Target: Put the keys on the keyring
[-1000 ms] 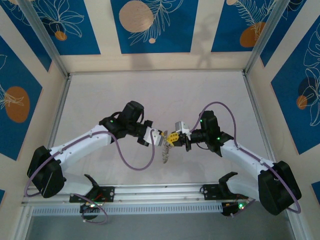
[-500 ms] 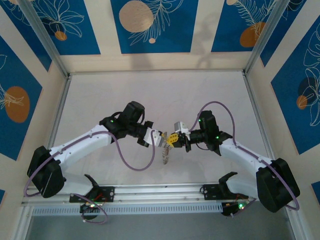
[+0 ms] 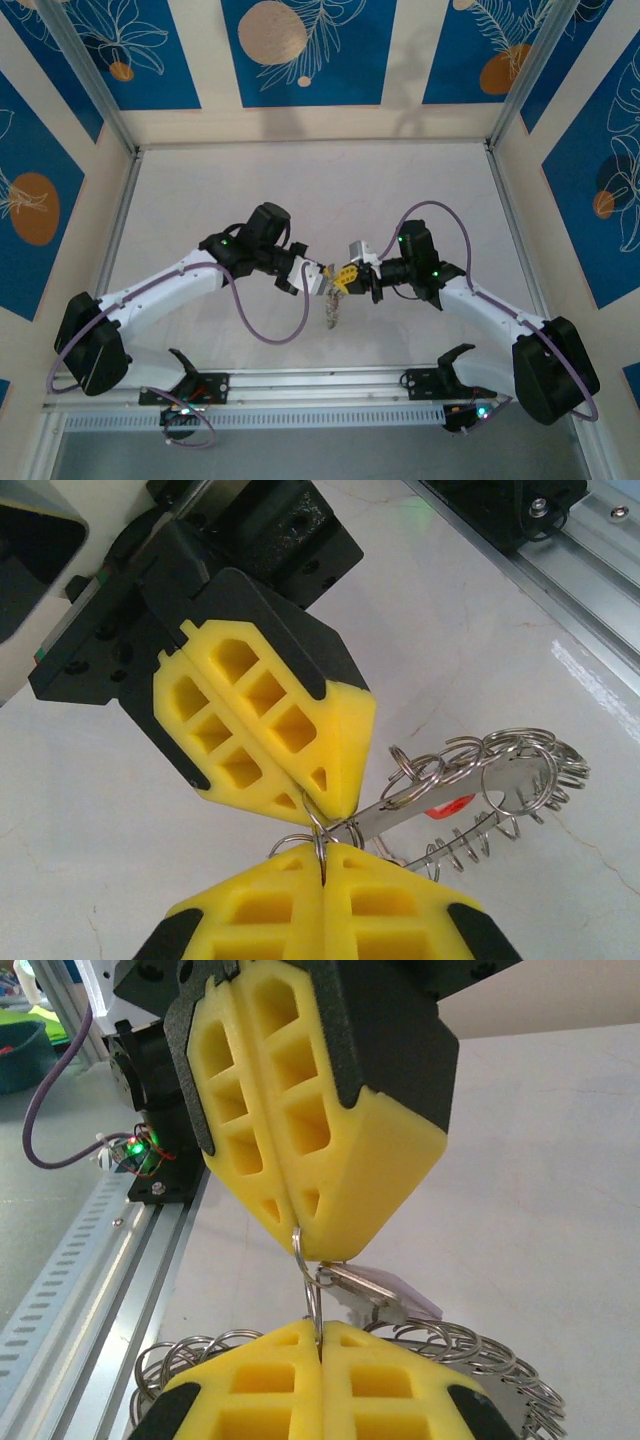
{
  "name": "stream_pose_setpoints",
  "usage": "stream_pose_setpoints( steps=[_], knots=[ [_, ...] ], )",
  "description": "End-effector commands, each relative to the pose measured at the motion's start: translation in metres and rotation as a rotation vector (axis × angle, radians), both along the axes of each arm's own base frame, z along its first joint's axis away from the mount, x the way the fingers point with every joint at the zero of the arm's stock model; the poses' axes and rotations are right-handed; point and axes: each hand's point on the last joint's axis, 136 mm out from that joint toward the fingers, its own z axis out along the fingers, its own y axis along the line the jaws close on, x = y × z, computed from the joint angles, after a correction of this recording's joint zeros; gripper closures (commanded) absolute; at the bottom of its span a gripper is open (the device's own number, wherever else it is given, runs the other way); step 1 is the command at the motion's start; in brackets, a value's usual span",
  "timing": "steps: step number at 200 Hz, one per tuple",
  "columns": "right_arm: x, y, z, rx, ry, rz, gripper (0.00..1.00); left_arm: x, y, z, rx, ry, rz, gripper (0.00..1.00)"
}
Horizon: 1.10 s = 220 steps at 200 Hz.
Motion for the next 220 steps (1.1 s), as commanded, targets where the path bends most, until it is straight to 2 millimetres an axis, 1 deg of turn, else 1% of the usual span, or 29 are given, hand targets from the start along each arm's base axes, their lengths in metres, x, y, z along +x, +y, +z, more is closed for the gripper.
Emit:
stream_pose_setpoints(
  steps=[1,44,89,113,135,150,157,188,220],
  knots=[
    [0.008,-0.001,0.027,0.070,-0.067,-0.009,1.00,-0.021,-0.002,-0.008,0.025,0.054,-0.083,1.00],
    [0.007,-0.003,0.030,0.075,-0.074,-0.011,1.00,-0.022,-0.002,-0.010,0.035,0.060,-0.087,1.00],
    [0.013,-0.002,0.029,0.083,-0.063,-0.042,1.00,-0.024,-0.004,-0.011,0.030,0.057,-0.086,1.00],
    [0.019,-0.003,0.029,0.091,-0.059,-0.076,1.00,-0.021,-0.006,-0.011,0.013,0.077,-0.048,1.00],
    [0.022,-0.004,0.030,0.104,-0.058,-0.103,1.00,-0.014,-0.009,-0.010,-0.003,0.115,0.023,1.00],
    [0.022,-0.005,0.031,0.111,-0.059,-0.110,1.00,-0.011,-0.010,-0.009,-0.023,0.137,0.062,0.94],
    [0.022,-0.005,0.030,0.113,-0.058,-0.114,1.00,-0.010,-0.011,-0.008,-0.034,0.146,0.073,0.93],
    [0.022,-0.006,0.028,0.122,-0.063,-0.133,1.00,-0.009,-0.012,-0.002,-0.086,0.178,0.116,0.89],
    [0.020,-0.007,0.027,0.126,-0.070,-0.142,1.00,-0.006,-0.010,0.002,-0.123,0.213,0.150,0.87]
  ],
)
